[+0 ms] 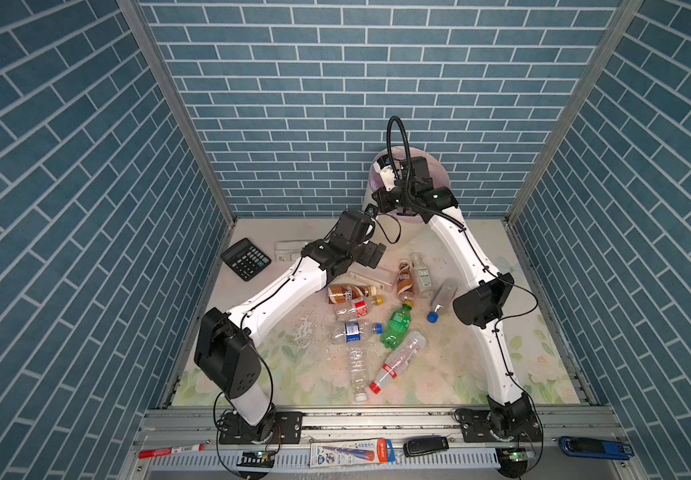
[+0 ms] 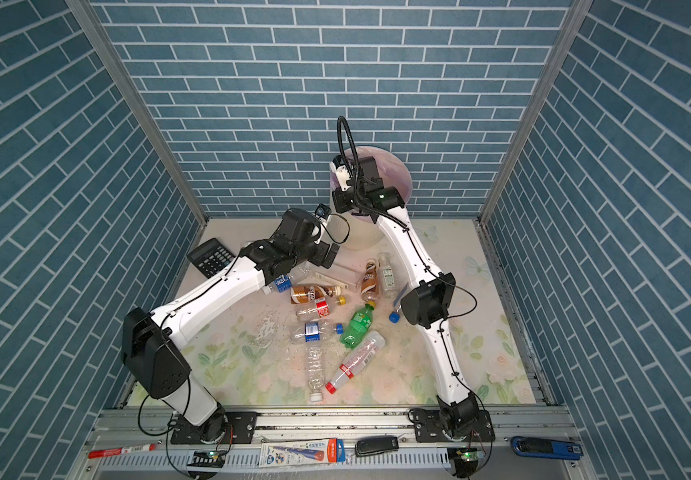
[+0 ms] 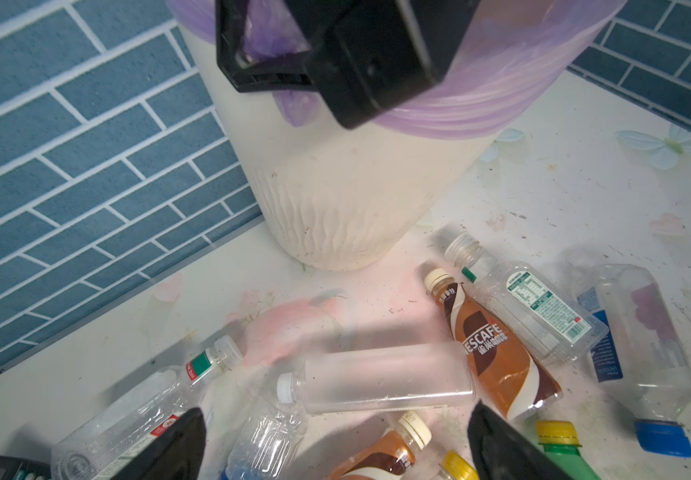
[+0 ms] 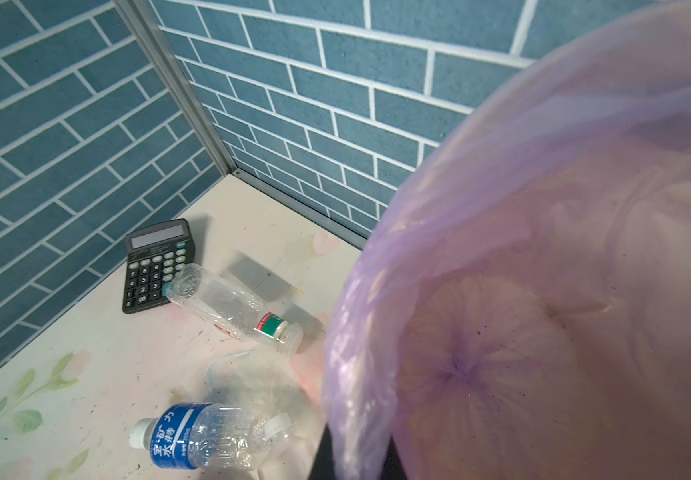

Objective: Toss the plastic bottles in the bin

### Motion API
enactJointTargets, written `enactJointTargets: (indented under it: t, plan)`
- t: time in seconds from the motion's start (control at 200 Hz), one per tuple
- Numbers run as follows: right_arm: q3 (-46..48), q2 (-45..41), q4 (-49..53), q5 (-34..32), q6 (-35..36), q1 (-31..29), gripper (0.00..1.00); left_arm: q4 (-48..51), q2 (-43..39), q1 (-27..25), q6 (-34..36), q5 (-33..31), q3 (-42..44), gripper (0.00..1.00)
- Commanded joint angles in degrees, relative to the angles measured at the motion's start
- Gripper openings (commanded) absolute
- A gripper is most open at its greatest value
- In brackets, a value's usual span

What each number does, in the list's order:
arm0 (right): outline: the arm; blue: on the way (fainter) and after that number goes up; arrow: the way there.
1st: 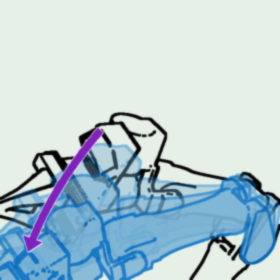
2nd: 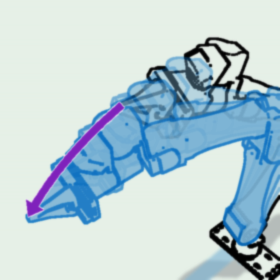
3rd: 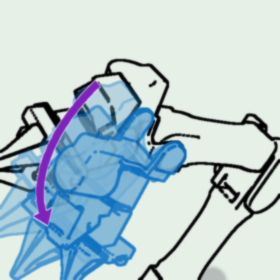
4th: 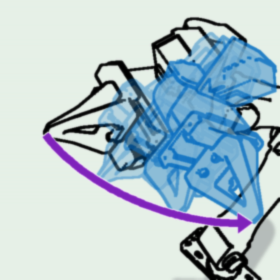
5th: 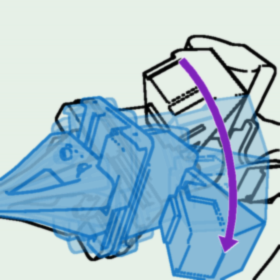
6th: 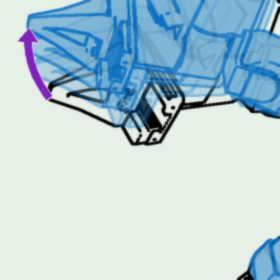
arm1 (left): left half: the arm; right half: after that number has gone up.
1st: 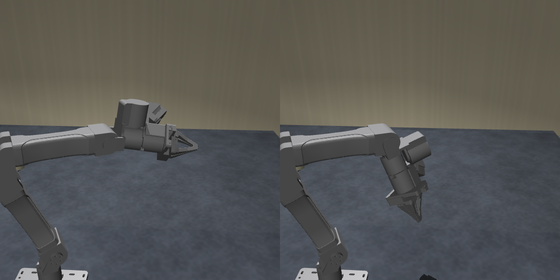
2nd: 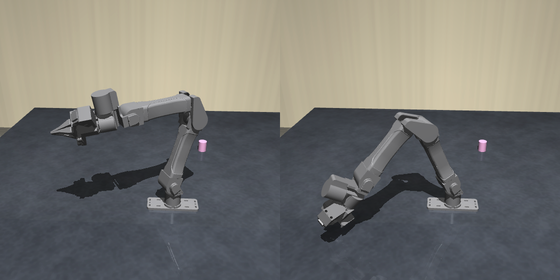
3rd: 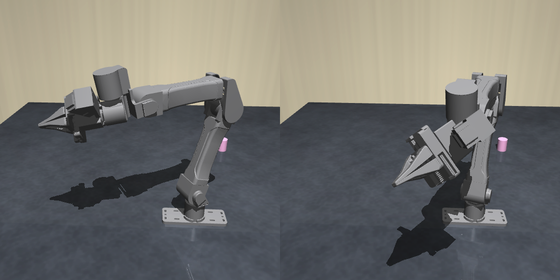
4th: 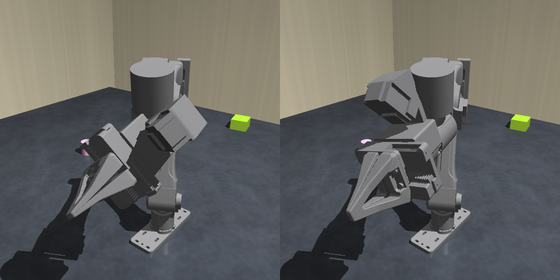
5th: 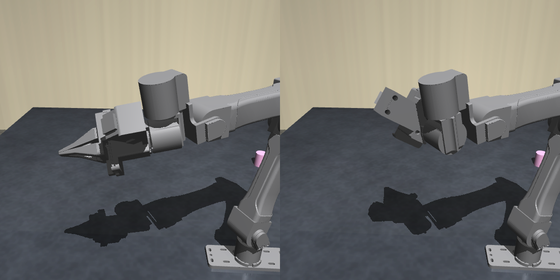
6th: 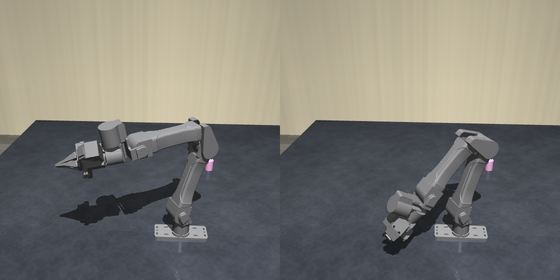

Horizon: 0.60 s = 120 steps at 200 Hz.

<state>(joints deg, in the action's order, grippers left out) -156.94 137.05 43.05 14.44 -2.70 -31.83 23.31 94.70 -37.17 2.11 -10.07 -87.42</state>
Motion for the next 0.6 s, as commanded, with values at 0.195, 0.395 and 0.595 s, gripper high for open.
enactJointTargets:
  t: [0.195,0.395,0.595]
  plan:
    - [-1.33,1.83,2.9,1.64,-5.16,-2.45,0.0,-0.28,-6.02,2.47,-2.38,-0.48,4.0,0.99]
    - [-1.37,0.7,7.93,-1.55,-2.57,-3.68,0.0,-0.94,-7.78,3.49,-2.99,-0.62,5.39,0.99]
    - [-0.59,-1.04,12.94,-4.8,1.57,-5.59,0.0,-1.33,-9.07,3.9,-3.59,-0.65,6.36,0.99]
